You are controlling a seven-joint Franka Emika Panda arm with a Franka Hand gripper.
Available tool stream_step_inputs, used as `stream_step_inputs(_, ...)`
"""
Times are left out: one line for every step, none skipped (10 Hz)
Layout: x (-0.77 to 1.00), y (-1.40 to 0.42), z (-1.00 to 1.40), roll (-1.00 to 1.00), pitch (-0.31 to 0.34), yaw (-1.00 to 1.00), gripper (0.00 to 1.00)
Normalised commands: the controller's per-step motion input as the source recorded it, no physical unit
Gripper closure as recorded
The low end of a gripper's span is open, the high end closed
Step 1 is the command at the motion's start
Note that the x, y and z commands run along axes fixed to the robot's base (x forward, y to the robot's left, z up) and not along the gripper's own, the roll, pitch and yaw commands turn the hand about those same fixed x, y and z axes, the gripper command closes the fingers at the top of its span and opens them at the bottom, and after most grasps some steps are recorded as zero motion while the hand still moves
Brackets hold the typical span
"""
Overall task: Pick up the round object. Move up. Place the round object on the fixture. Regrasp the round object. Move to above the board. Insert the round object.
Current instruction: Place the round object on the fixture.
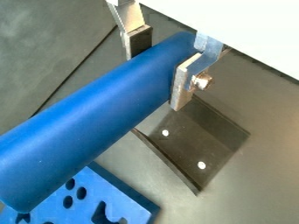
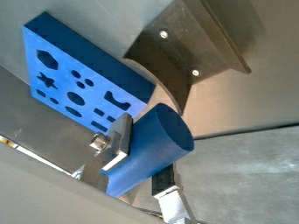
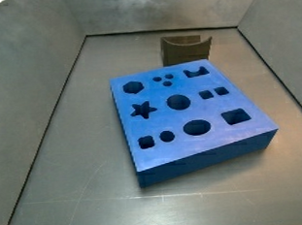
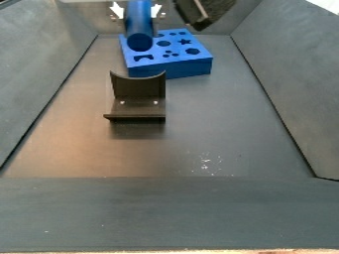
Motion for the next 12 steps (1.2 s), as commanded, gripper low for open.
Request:
stream_step_inputs(0.14,0.07,-1.00,-1.00,-0.005,-0.12,1.00)
stream_step_inputs(0.13,0.07,-1.00,-1.00,-0.010,-0.12,1.00)
stream_step_inputs(0.14,0.09,-1.00,-1.00,-0.005,-0.13,1.00)
stream_step_inputs(0.15,0.09,-1.00,-1.00,0.016,-0.12,1.00)
stream_step_inputs(0.16,0.10,-1.00,-1.00,0.038,-0.12,1.00)
stream_step_inputs(0.17,0.11,-1.00,-0.96,0.040,-0.13,1.00)
stream_step_inputs(0.18,0.12,-1.00,-0.80,0.038,-0.12,1.00)
stream_step_inputs(0.19,0.13,-1.00,-0.64,0.032,-0.11,1.00)
stream_step_inputs(0.18,0.12,-0.87,-0.43,0.032,-0.10,1.00)
stream_step_inputs(0.15,0.09,-0.68,-0.29,0.033,-0.10,1.00)
stream_step_inputs(0.12,0.07,-0.47,-0.21,0.025,-0.09,1.00)
stream_step_inputs(0.09,0.06,-0.27,-0.18,0.012,-0.09,1.00)
